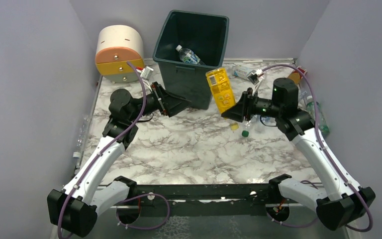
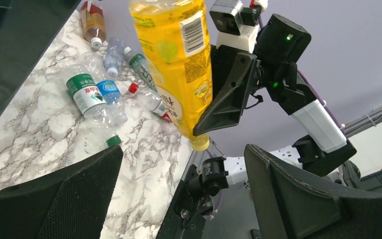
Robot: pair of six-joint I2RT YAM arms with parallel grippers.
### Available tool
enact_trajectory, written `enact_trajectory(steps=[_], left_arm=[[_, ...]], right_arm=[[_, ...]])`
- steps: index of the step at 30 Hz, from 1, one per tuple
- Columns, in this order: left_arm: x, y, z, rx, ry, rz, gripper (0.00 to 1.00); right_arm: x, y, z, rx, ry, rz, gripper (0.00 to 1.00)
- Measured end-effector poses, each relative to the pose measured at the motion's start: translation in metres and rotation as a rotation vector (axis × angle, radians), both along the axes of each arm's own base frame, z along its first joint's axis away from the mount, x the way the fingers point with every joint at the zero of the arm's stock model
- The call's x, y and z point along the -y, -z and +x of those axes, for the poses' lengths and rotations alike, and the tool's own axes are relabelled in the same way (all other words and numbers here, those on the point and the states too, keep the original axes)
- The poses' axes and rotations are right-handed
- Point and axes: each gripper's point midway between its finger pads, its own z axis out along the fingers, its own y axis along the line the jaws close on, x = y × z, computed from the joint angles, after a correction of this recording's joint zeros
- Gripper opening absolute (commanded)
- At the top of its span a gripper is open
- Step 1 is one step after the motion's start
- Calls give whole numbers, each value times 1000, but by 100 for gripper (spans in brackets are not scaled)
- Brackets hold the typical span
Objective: Put the plastic bottles in the bin
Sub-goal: Pick up the plastic bottle at the center of the board.
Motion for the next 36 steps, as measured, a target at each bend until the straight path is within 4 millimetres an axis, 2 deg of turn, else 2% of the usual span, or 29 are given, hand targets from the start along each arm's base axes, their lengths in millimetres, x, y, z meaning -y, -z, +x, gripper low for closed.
enact_trajectory(steps=[6,12,17,21,25,28,30,36], left_arm=[[3,-1,1,13,-16,0,99],[3,-1,6,38,-51,7,99],[2,-3,12,60,-86,9,99],[0,-6,16,78,-114,2,90],[-1,-11,18,93,-128,-9,67],[0,-14,17,85,-125,-21,48],[0,-19,16,81,-121,-32,42],[3,-25,18,88,-114,-37,41]], right_arm=[[-27,-2,-1,-26,-78,5,34],[-67,-9,-24,-18,-194,11,34],[-87,-13,-34,-9,-235,18,34],[-99,-7,-40,-22,-250,6,34],[-103,-6,-41,-26,-251,4,34],[-104,-7,-40,-14,-247,6,39],[-104,-9,-37,2,-241,10,43],[-105,-12,-34,19,-231,18,75]])
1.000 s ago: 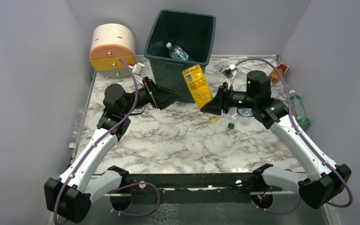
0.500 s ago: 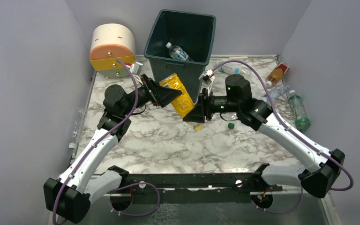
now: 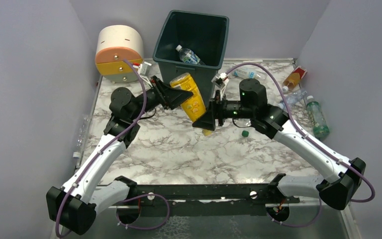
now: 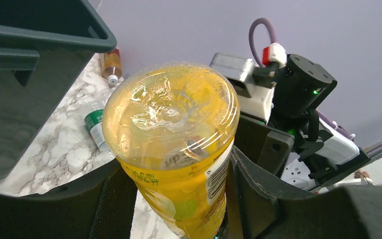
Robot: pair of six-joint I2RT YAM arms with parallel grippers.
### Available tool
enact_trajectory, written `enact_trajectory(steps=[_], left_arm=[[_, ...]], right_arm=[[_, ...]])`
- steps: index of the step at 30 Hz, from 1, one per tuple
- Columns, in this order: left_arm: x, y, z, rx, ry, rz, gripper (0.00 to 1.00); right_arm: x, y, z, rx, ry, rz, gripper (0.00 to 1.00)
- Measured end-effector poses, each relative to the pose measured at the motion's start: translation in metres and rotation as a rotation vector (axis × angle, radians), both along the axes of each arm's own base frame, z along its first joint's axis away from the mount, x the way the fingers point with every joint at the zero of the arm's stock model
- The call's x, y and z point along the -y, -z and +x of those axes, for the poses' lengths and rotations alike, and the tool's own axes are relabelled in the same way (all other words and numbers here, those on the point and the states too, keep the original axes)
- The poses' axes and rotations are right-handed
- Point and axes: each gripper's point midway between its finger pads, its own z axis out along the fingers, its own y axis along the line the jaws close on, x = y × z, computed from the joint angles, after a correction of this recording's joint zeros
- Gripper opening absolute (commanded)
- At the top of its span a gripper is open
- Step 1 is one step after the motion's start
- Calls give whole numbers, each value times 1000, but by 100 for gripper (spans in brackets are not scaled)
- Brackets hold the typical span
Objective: Put the plastic bottles in the bin
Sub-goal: Pick up the plastic bottle at the center of the board.
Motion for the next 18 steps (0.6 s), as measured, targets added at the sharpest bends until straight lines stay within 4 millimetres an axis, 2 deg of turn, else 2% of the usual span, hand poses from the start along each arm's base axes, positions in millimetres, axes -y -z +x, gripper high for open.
enact_trajectory(steps=[2,3,4,8,13,15,18], left_arm=[[0,-1,2,11,-3,7,41],[1,-5,4,20,-5,6,42],[1,-9,6,32,-7,8,42],[4,-42,19,113,-25,13,44],[8,-86,44,233,-65,24,45],[12,-100,60,269,-82,31,45],[15,-114,93,313,-122,49,46]], right_arm=[[2,2,2,-11,21,-12,88],[3,4,3,-12,32,-20,97],[6,6,5,-14,56,-37,100],[21,6,10,-8,147,-85,99],[55,-16,19,56,322,-132,99],[68,-19,24,70,397,-156,99],[85,-7,33,63,491,-223,99]])
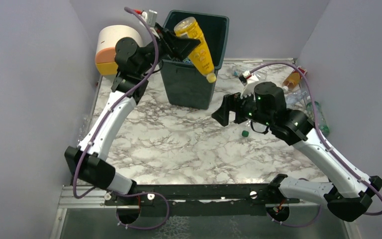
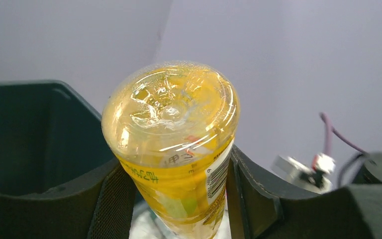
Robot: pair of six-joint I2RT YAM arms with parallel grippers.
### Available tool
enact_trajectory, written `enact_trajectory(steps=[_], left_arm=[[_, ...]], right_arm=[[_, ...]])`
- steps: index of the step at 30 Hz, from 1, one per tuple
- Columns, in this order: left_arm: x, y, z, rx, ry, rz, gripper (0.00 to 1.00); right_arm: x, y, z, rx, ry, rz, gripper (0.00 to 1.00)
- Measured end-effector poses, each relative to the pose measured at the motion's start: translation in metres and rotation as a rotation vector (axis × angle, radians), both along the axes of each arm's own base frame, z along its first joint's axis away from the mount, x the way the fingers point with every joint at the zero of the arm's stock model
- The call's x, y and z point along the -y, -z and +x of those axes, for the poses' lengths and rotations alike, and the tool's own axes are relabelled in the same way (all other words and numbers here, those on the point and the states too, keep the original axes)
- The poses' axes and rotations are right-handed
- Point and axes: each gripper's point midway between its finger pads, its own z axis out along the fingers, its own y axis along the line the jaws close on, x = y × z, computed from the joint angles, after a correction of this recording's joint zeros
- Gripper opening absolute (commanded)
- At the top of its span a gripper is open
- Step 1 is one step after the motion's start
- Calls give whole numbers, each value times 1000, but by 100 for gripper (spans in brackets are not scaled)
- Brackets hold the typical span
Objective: Put the plastic bottles in the bin
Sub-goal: Pick up the plastic bottle at the center of the board, then place the plastic bottle in the trash bin.
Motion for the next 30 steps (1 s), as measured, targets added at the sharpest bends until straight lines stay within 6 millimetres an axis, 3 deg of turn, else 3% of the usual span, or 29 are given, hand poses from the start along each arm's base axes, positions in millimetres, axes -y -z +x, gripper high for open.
enact_trajectory(steps=[6,10,14,21,25,30], left_arm=[[-12,10,87,-8,-124,26,46],[-34,22,137,-61,-176,-15,46],[-48,27,170,-93,-191,-69,46],[-53,16,184,-107,-127,-167,46],[-54,-6,175,-74,-89,-232,49],[-55,-25,165,-30,-53,-288,60]], right_arm=[[25,59,5,-107,124,-148,99],[36,76,3,-137,166,-198,99],[44,81,4,-143,197,-212,99],[50,94,3,-170,215,-226,99],[51,95,4,-171,220,-227,99],[53,96,6,-175,231,-229,99]])
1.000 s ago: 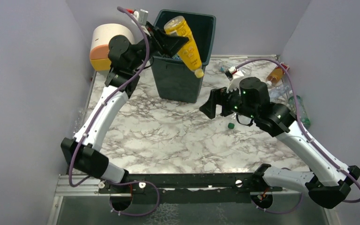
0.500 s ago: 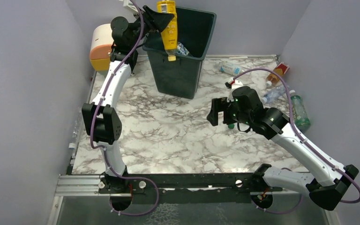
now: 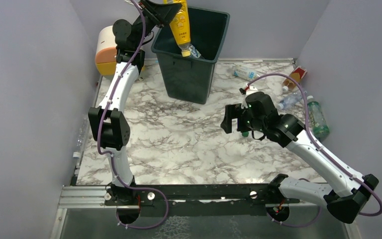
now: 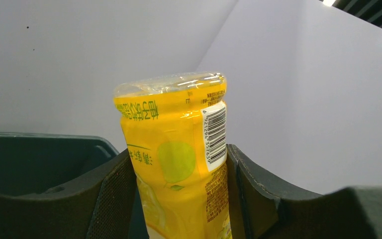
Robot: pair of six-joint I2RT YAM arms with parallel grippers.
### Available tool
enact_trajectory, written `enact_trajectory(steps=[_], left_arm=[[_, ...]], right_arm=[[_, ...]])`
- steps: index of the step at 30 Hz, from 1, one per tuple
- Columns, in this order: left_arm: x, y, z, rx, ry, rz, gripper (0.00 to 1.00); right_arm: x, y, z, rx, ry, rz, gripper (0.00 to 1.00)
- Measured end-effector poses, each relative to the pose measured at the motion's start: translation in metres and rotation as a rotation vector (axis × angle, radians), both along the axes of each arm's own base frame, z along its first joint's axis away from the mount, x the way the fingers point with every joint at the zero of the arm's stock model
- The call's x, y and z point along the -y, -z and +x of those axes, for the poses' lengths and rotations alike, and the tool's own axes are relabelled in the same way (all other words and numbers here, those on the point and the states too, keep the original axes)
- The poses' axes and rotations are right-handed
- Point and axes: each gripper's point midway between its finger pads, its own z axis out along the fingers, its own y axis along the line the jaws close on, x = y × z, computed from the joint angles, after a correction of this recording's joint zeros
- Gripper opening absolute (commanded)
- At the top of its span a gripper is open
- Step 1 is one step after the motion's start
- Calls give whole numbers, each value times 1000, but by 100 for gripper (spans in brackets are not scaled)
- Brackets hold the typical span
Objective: Put the plastic bottles in the bin
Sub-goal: Place the plastic bottle in the trash bin.
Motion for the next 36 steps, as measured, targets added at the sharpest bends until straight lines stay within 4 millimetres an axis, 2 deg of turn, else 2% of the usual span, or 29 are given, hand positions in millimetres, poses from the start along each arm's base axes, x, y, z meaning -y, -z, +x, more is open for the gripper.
enact_trajectory(steps=[4,7,11,13,15,17,22,25,31,32,36], left_arm=[[-1,-2,2,20,-13,-8,62],[-1,9,11,16,-24,1,66],[1,46,30,-46,-36,25,79],[3,65,39,-79,-47,51,83],[2,76,45,-97,-63,75,87],[2,82,48,-99,-79,106,98],[1,100,55,-111,-112,188,99],[-1,99,55,-105,-135,237,99],[-6,98,57,-89,-168,310,99],[-7,98,57,-94,-172,313,98],[-18,87,64,-94,-189,330,77]], right_arm=[[10,13,12,-25,58,-26,99],[33,42,30,-79,155,-50,99],[80,96,46,-191,322,-75,99],[91,115,49,-236,365,-86,99],[95,128,54,-263,383,-91,99],[94,134,62,-265,389,-85,99],[92,147,87,-279,410,-77,100],[93,153,99,-280,423,-75,100],[95,155,104,-274,434,-70,100],[95,155,105,-272,434,-68,100],[94,154,107,-267,432,-64,99]])
